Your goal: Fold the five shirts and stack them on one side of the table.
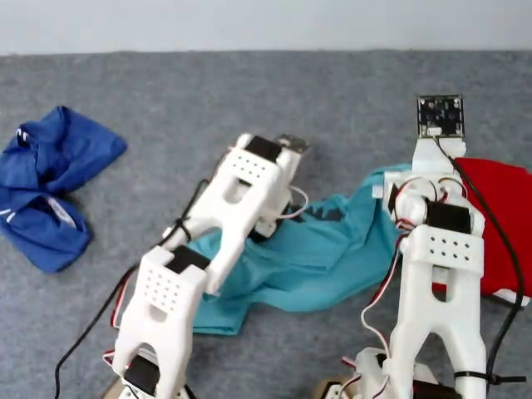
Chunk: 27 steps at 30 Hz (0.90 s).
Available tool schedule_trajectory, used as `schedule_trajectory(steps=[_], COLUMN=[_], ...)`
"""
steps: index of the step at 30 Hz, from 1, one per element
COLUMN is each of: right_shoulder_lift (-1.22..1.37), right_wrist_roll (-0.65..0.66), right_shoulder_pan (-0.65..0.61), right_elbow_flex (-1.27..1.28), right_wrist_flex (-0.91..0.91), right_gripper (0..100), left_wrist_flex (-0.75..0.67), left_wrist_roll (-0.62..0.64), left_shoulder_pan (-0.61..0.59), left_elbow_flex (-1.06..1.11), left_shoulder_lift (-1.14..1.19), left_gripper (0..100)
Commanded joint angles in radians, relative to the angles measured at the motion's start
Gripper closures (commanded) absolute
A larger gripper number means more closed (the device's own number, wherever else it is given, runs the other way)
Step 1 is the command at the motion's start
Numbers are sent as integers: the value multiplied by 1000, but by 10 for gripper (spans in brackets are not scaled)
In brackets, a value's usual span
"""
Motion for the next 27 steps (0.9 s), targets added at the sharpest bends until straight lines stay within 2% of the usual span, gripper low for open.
schedule_trajectory(steps=[1, 6, 13, 23, 27], right_shoulder_lift=[-38, -42, -222, -576, -634], right_wrist_roll=[-8, -5, -3, 38, 38], right_shoulder_pan=[7, 2, -1, -84, -79], right_elbow_flex=[-3, -6, -11, -144, -258], right_wrist_flex=[8, 10, 24, 219, 298], right_gripper=[988, 988, 988, 988, 988], left_wrist_flex=[11, 55, 55, 55, 54], left_wrist_roll=[3, 0, -51, -150, -150], left_shoulder_pan=[-5, -12, -14, -15, -91], left_elbow_flex=[-31, -154, -71, -51, -53], left_shoulder_lift=[-41, -184, -416, -784, -947], left_gripper=[987, 987, 988, 988, 988])
